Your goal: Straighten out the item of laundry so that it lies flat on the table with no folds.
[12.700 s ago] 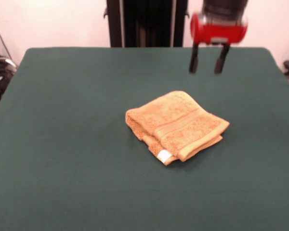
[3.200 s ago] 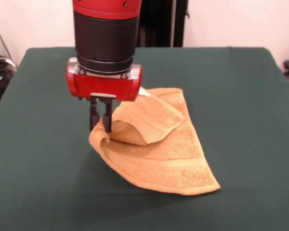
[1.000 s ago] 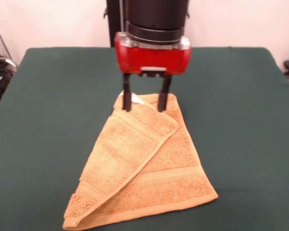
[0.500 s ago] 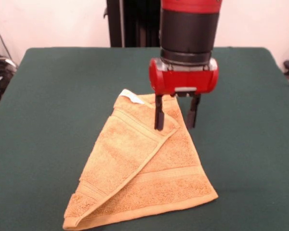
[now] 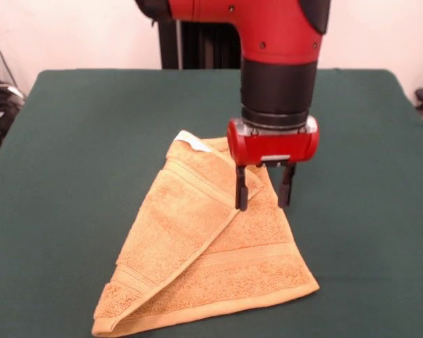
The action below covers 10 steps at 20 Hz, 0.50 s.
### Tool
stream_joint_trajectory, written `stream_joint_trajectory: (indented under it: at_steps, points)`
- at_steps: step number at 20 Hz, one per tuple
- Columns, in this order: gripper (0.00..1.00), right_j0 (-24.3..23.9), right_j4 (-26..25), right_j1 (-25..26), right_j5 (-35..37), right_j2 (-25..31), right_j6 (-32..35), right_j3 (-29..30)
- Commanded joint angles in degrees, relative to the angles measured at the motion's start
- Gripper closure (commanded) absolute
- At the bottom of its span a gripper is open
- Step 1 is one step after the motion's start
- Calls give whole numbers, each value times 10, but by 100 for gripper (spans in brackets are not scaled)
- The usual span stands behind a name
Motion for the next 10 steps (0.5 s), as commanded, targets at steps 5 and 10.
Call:
stream_joint_trajectory:
  at_steps: [5,10]
  points:
    - [0,29,34,32,-15,-19,137,73]
    - [0,35,38,19,-23,-30,145,93]
